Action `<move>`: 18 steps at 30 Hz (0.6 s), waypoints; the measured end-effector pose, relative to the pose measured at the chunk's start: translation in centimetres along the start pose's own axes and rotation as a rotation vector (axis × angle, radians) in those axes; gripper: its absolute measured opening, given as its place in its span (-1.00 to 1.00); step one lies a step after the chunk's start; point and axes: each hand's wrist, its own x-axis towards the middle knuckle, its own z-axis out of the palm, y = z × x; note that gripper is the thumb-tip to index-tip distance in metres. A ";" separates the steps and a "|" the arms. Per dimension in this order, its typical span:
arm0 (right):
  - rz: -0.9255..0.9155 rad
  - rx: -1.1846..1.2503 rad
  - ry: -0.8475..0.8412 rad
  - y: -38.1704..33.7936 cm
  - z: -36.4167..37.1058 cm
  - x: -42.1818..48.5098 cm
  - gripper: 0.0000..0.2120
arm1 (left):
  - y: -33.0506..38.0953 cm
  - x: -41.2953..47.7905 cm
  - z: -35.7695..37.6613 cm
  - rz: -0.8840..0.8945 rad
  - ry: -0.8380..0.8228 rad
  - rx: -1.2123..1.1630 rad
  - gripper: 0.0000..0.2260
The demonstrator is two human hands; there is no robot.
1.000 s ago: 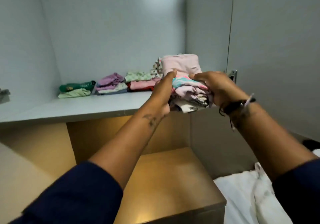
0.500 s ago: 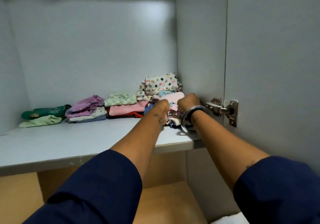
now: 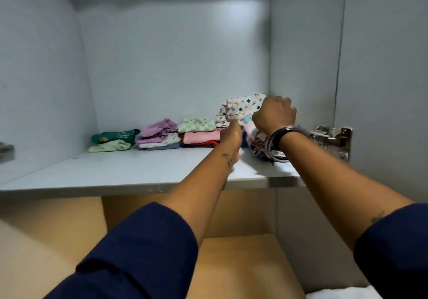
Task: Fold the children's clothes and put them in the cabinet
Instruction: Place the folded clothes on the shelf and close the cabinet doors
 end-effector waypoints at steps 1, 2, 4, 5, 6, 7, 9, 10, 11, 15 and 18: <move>-0.045 0.048 0.013 -1.1 -1.3 -0.8 -0.67 | 0.1 -1.0 -1.3 0.091 0.088 0.072 -0.55; -0.098 0.098 0.017 -2.8 -2.7 -2.0 -0.67 | 0.3 -2.7 -3.4 0.181 0.180 0.161 -0.51; -0.229 0.183 0.020 -6.9 -5.5 -4.8 -0.65 | 0.6 -7.0 -8.7 0.369 0.331 0.315 -0.54; -0.317 0.222 0.033 -9.5 -7.0 -6.4 -0.61 | 0.8 -9.9 -12.1 0.472 0.414 0.389 -0.59; -0.417 0.254 0.048 -12.0 -8.6 -7.8 -0.56 | 0.7 -12.6 -15.2 0.577 0.502 0.483 -0.61; -0.534 0.293 0.056 -15.2 -10.3 -9.7 -0.50 | 0.8 -16.0 -19.1 0.675 0.604 0.611 -0.60; -0.767 0.362 0.079 -21.5 -13.9 -14.3 -0.37 | 1.1 -22.8 -26.2 0.843 0.801 0.881 -0.51; -0.861 0.396 0.114 -24.8 -15.7 -16.9 -0.33 | 1.5 -26.4 -29.5 0.911 0.892 0.988 -0.47; -0.941 0.430 0.166 -27.6 -17.4 -19.2 -0.31 | 1.9 -29.5 -32.1 0.966 0.976 1.045 -0.44; -1.165 0.610 0.454 -38.2 -25.1 -28.8 -0.34 | 3.8 -40.8 -40.7 1.136 1.308 1.107 -0.45; -1.291 0.549 0.471 -43.6 -28.8 -32.6 -0.44 | 4.7 -44.6 -44.6 0.882 1.399 1.033 -0.46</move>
